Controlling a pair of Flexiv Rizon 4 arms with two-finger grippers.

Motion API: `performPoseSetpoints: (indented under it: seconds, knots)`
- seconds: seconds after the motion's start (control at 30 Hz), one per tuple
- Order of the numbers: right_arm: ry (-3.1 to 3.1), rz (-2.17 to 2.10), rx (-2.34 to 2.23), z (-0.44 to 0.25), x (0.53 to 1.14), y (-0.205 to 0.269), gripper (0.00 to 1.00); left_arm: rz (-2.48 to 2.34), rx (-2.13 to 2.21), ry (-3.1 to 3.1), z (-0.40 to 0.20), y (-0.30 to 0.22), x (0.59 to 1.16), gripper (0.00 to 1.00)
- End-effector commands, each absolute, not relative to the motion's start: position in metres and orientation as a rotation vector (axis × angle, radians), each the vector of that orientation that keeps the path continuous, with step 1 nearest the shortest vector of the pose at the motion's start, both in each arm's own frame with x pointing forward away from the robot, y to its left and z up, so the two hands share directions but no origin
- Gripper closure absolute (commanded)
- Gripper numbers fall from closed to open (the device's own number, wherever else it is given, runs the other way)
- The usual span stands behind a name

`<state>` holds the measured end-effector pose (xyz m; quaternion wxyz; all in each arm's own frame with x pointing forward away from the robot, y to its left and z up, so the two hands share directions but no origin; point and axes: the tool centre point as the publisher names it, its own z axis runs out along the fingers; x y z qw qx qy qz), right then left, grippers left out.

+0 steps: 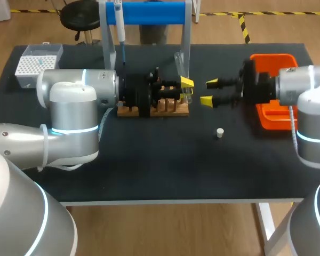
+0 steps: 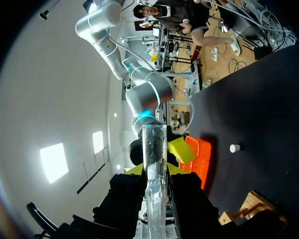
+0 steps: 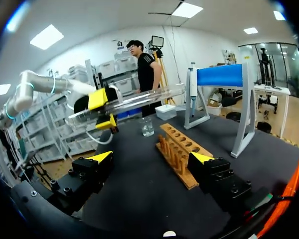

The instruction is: Invert the test tube, pick up the pipette, mount the tip to pipette, aspirate from beaker and dispense into the tube, eject the tip, return the pipette, and cap with the stopper.

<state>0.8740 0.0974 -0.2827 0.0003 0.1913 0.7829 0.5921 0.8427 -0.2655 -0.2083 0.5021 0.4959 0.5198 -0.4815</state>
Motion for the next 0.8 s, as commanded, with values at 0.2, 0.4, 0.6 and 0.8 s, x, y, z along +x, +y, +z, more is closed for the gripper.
performPoseSetpoints:
  seconds: [0.2, 0.4, 0.6, 0.8]
  knots:
    - [2.403, 1.758, 0.580, -0.309, 0.886, 0.114, 0.00, -1.163, 1.199, 1.254, -0.208, -0.266, 0.843, 1.00]
    - [2.397, 1.699, 0.524, -0.322, 0.895, 0.123, 0.00, -1.163, 1.199, 1.254, -0.208, -0.266, 0.843, 1.00]
    - [2.398, 1.680, 0.513, -0.332, 0.904, 0.131, 0.00, -1.163, 1.199, 1.254, -0.208, -0.266, 0.843, 1.00]
    - [2.397, 1.653, 0.485, -0.340, 0.914, 0.139, 0.00, -1.163, 1.199, 1.254, -0.208, -0.266, 0.843, 1.00]
